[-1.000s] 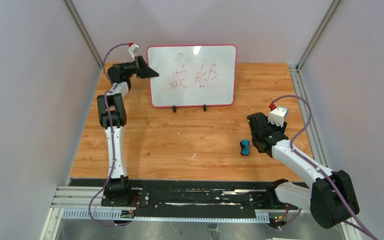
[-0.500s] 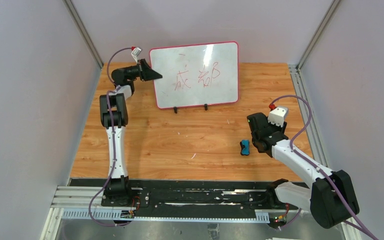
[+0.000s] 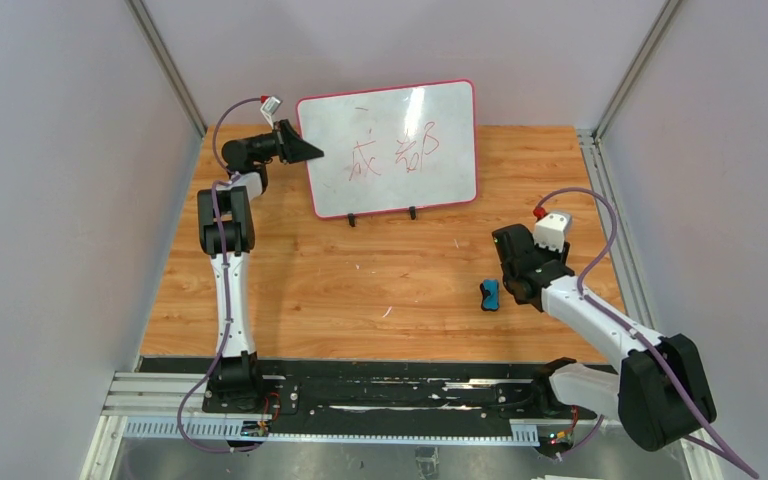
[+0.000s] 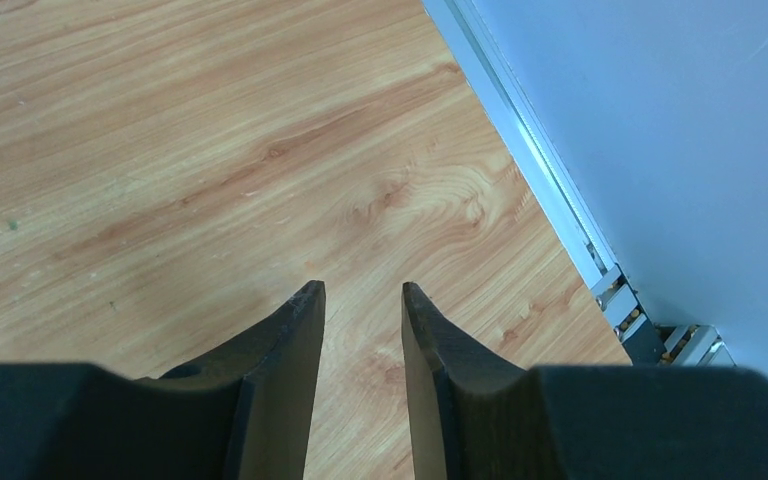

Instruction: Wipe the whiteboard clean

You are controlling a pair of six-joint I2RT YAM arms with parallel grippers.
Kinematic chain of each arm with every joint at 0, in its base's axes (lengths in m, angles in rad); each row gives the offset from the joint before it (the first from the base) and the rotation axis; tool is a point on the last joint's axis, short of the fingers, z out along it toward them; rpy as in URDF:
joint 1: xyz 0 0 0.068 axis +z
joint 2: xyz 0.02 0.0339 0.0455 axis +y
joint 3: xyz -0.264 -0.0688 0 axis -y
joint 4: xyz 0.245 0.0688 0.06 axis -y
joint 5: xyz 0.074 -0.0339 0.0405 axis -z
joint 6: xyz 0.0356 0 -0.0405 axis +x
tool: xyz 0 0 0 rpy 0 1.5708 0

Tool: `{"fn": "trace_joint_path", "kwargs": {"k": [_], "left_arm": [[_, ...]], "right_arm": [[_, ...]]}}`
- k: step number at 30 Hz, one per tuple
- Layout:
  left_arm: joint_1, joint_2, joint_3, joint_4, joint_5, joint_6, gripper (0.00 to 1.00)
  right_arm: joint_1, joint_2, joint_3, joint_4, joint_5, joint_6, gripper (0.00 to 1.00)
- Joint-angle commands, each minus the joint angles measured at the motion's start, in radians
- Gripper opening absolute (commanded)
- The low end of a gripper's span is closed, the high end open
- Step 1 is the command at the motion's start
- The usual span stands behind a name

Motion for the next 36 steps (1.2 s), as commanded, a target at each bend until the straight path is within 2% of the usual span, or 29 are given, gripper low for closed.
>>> {"fn": "trace_joint_path", "kwargs": {"k": [1,6,10,14,18,25,36], "left_arm": [[0.023,0.009,-0.025,0.069,0.044,0.092,0.00],[0.023,0.023,-0.003,0.069,0.044,0.075,0.00],[0.023,0.036,0.021,0.069,0.045,0.057,0.00],[0.022,0.036,0.020,0.069,0.045,0.057,0.00],[0.022,0.036,0.020,0.068,0.045,0.058,0.00],[0.022,0.031,0.010,0.068,0.043,0.064,0.00],[0.025,0.032,0.010,0.068,0.037,0.063,0.00]], "right_arm": [[0.008,-0.021,0.085,-0.078,-0.056,-0.030,0.35],[0.022,-0.078,0.180,-0.205,-0.233,-0.122,0.36],[0.022,-0.123,0.220,-0.257,-0.466,-0.200,0.39],[0.022,-0.147,0.242,-0.305,-0.633,-0.227,0.40],[0.022,-0.142,0.287,-0.379,-0.676,-0.199,0.40],[0.022,-0.089,0.299,-0.386,-0.667,-0.182,0.39],[0.022,0.057,0.219,-0.255,-0.803,-0.137,0.40]]}}
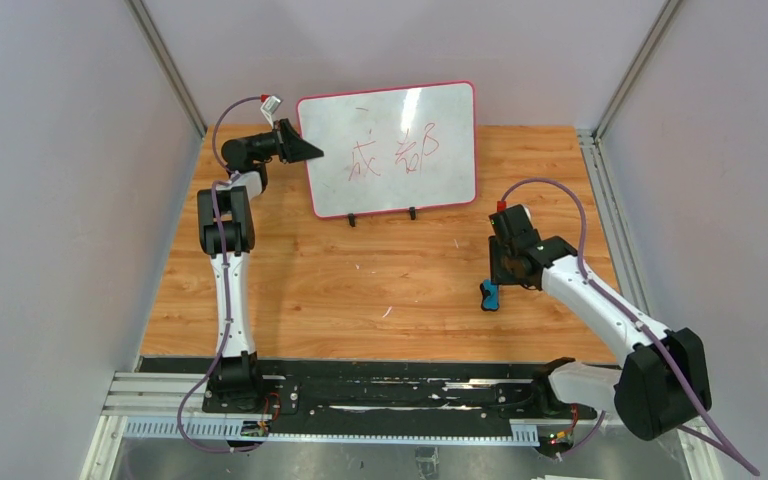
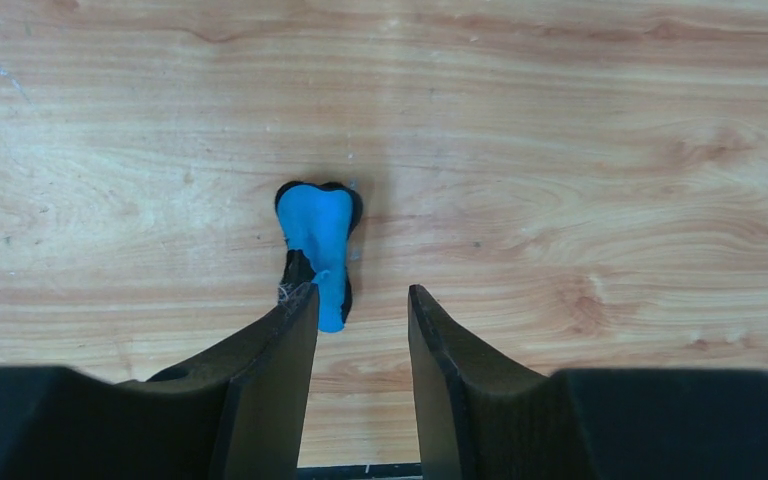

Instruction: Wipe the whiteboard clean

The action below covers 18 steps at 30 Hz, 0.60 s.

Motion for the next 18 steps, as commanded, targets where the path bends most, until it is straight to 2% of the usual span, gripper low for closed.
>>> {"fn": "trace_joint_path", "kwargs": {"k": [1,8,11,18], "left_arm": [[0.027,0.032,-0.001,0.068,0.034,0.068,0.00],[0.030,0.037,0.003,0.066,0.027,0.064,0.00],[0.030,0.039,0.006,0.066,0.026,0.063,0.00],[0.033,0.042,0.009,0.065,0.021,0.058,0.00]], "right_arm": [[0.009,0.026,-0.015,0.043,-0.091,0.043,0.39],[0.017,-0.019,-0.119,0.116,-0.135,0.128,0.39],[0.017,-0.032,-0.150,0.120,-0.123,0.144,0.44],[0.018,-0.023,-0.186,0.152,-0.135,0.137,0.45]]}}
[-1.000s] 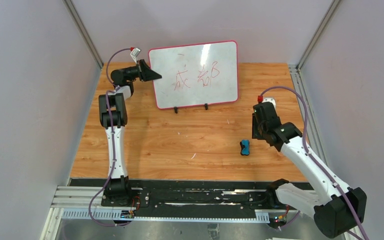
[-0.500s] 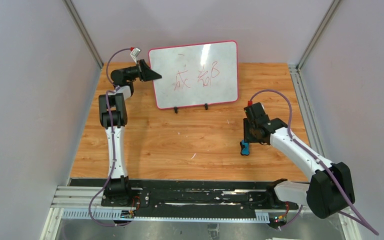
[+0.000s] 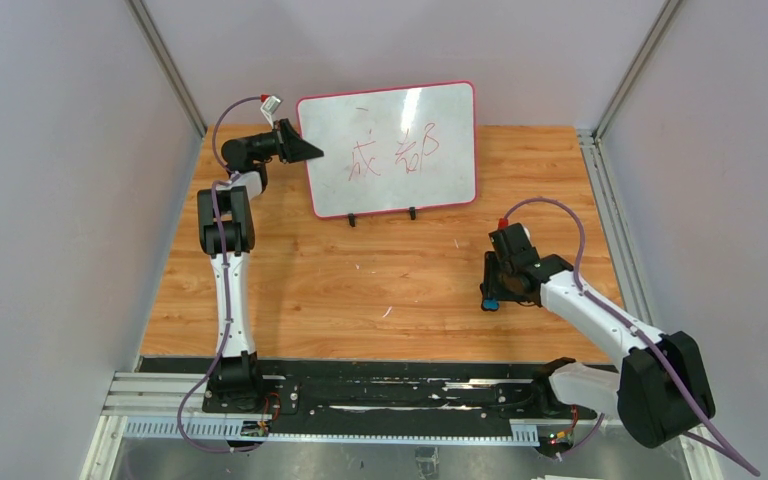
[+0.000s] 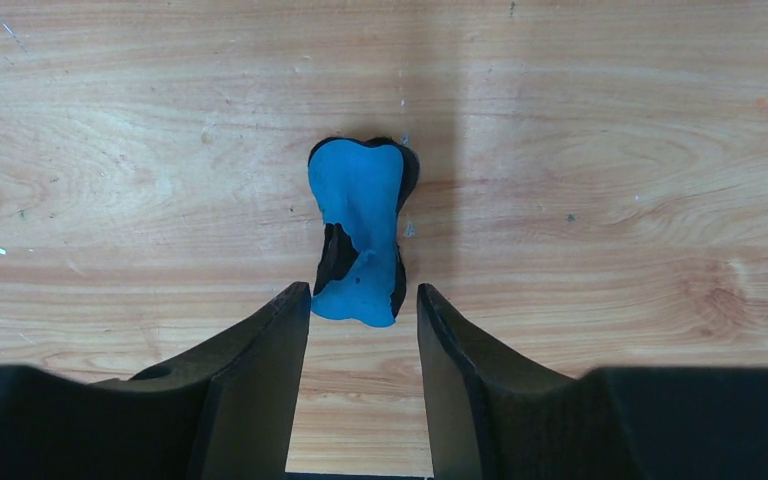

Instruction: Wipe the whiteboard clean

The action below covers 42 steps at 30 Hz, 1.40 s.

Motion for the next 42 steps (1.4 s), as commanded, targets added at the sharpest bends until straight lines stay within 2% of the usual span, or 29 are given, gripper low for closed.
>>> {"fn": "trace_joint_path", "kwargs": {"k": [1,10,36,40,42], "left_arm": [[0.033,0.043,0.011,0.065,0.021,0.058,0.00],[0.033,0.049,0.022,0.064,0.020,0.050,0.00],[0.038,0.052,0.023,0.064,0.014,0.048,0.00],[0.037,0.055,0.028,0.063,0.014,0.044,0.00],[0.037,0.055,0.030,0.063,0.013,0.043,0.00]], "right_arm": [[0.013,0.003,-0.022,0.041,-0.015,0.010,0.45],[0.013,0.073,-0.024,0.092,-0.011,-0.003,0.45],[0.013,0.139,-0.040,0.112,0.042,0.029,0.40],[0.013,0.149,-0.033,0.112,0.051,0.032,0.38],[0.013,0.159,-0.027,0.112,0.050,0.034,0.31]]}}
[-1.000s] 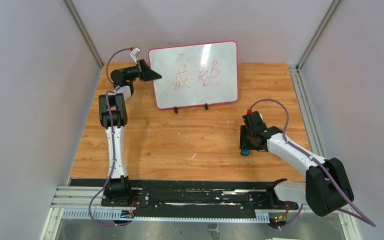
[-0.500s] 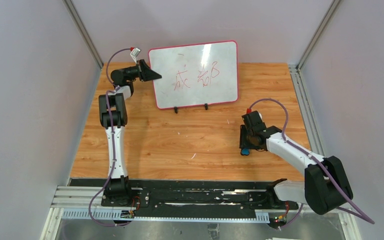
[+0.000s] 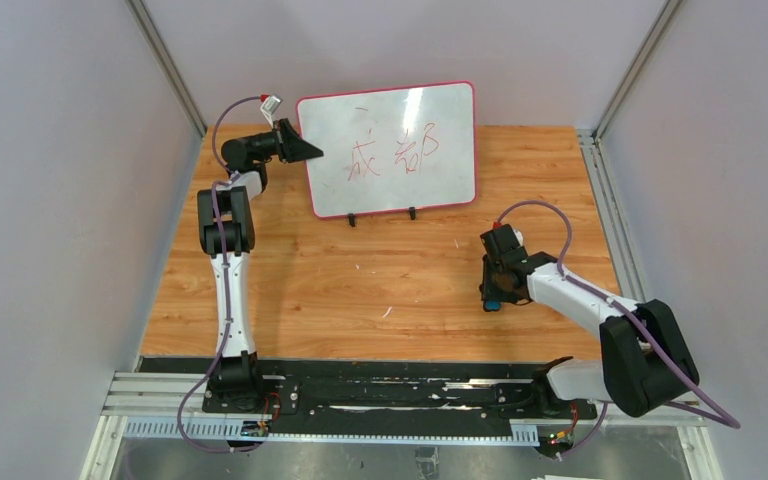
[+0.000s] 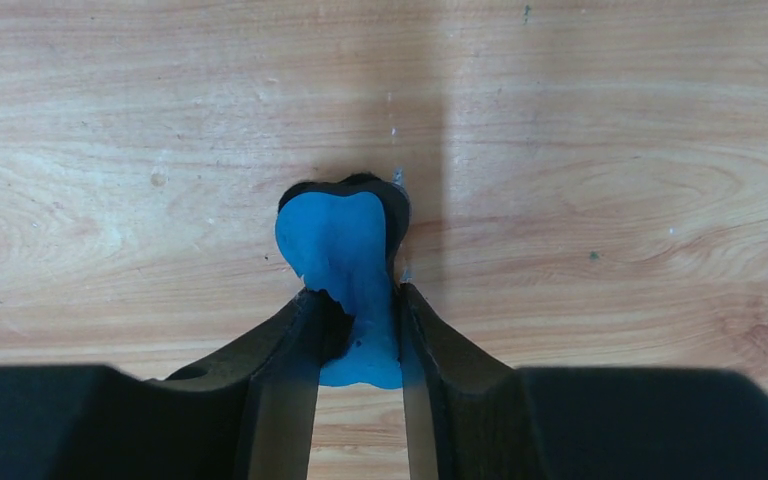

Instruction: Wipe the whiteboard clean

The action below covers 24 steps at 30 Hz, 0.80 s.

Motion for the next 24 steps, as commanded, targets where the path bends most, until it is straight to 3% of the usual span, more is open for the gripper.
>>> {"fn": "trace_joint_path", "kwargs": {"k": [1,3,4,14,19,24], "left_arm": [[0.036,0.049,0.018,0.063,0.012,0.051,0.00],[0.035,0.050,0.018,0.063,0.011,0.050,0.00],[0.036,0.050,0.020,0.062,0.011,0.050,0.00],[0.037,0.054,0.023,0.063,0.009,0.047,0.00],[0.037,0.059,0.033,0.062,0.009,0.040,0.00],[0.040,0.061,0.037,0.062,0.007,0.036,0.00]], "right_arm": [[0.012,0.022,0.003,0.000,0.032,0.020,0.24],[0.013,0.030,0.011,-0.002,0.034,0.024,0.05],[0.014,0.028,0.017,-0.005,0.035,0.023,0.01],[0.074,-0.028,0.255,-0.011,0.115,-0.086,0.01],[0.083,0.001,0.354,0.182,0.151,-0.192,0.01],[0.081,0.153,0.474,0.447,0.236,-0.364,0.01]]}}
